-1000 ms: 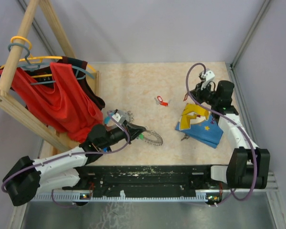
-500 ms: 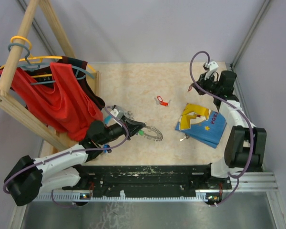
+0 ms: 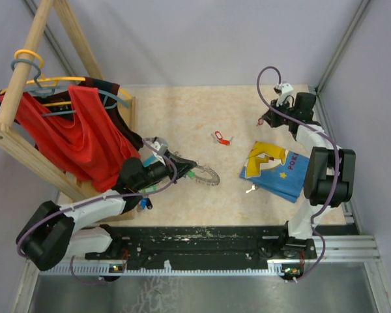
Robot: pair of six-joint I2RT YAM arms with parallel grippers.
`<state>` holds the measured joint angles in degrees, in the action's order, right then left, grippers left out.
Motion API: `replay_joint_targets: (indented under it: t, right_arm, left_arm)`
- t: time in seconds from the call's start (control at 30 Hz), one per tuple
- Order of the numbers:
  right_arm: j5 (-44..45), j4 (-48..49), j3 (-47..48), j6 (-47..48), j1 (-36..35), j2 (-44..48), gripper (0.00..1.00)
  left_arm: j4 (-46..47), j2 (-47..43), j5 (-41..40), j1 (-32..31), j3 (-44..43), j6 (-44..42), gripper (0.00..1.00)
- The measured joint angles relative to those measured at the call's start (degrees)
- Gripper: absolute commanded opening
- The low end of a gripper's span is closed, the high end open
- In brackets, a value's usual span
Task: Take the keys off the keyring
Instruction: Place the key at the center of the board.
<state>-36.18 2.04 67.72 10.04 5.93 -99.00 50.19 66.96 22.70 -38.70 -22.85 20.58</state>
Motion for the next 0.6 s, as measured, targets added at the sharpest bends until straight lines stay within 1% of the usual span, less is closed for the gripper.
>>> replay_joint_targets:
  t: [0.13,0.43,0.6]
  right_arm:
    - [1.0,-1.7,1.6,0.4,0.1,-2.8,0.0]
    - [2.8,-5.3,11.3,0.2,0.1,-11.3,0.0]
    - [3.9,-7.7,15.3,0.2,-0.5,-15.9,0.0]
  left_arm:
    - [1.1,3.5,2.5,1.2,-1.2,0.3,0.0]
    - [2.5,4.5,5.0,2.6,-1.5,0.6,0.0]
    - [3.8,8.0,6.4,3.5,-3.1,1.2,0.0]
